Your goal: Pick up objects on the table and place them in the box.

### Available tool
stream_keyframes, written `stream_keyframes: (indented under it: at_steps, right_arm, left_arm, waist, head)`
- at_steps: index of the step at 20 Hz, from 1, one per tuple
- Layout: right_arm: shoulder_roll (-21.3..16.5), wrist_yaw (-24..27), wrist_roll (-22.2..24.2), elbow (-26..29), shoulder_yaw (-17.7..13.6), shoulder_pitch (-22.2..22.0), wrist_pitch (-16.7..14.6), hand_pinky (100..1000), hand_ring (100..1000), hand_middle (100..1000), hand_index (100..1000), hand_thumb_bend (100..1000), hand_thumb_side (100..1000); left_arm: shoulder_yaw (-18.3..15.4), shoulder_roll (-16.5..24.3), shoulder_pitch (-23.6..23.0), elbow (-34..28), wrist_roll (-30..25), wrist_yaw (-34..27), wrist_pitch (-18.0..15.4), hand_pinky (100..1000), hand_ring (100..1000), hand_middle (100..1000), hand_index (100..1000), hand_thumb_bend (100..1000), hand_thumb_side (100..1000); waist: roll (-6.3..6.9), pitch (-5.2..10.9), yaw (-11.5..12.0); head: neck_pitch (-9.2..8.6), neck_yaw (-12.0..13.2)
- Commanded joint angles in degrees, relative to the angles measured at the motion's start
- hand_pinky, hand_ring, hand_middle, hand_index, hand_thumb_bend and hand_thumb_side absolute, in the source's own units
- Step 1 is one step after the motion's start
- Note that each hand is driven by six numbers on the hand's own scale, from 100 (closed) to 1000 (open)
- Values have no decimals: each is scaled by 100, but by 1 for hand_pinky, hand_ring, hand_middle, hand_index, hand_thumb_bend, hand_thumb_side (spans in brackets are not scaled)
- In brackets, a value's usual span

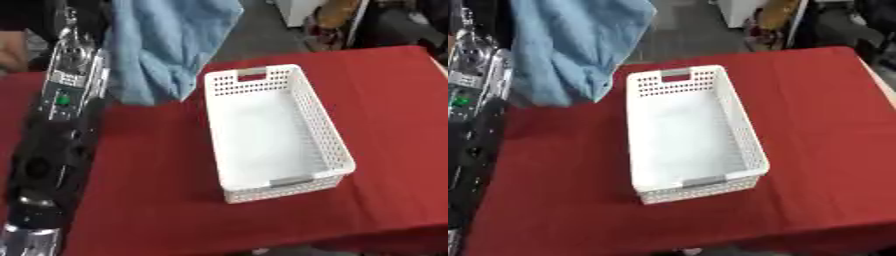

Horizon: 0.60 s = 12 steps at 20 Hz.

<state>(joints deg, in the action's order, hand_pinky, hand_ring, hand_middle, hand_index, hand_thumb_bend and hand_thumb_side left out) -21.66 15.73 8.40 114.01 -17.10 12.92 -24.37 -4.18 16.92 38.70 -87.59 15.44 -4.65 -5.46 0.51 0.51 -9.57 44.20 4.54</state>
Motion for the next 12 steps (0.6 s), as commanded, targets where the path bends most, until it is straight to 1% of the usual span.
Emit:
stream_keyframes:
  at_steps: [1,7,12]
  right_arm:
    - [-95,24,29,58,-6,51,10,813,893,869,955,100,941]
    - [-90,56,53,58,13,73,14,813,893,869,955,100,941]
    - [-81,81,68,58,24,99,19,813,892,869,956,100,941]
  left_arm:
    - [138,-2,274,-140,-192,49,93,100,100,190,227,100,571]
    - [427,-192,462,-123,-478,165,301,100,100,191,226,100,558]
    - [601,-423,575,-40,-635,196,341,100,100,191,224,100,549]
  waist:
    - [-8,76,-14]
    - [-9,71,-31]
    - [-11,58,-49]
  head:
    - [-8,80]
    - [-8,87]
    - [-8,131]
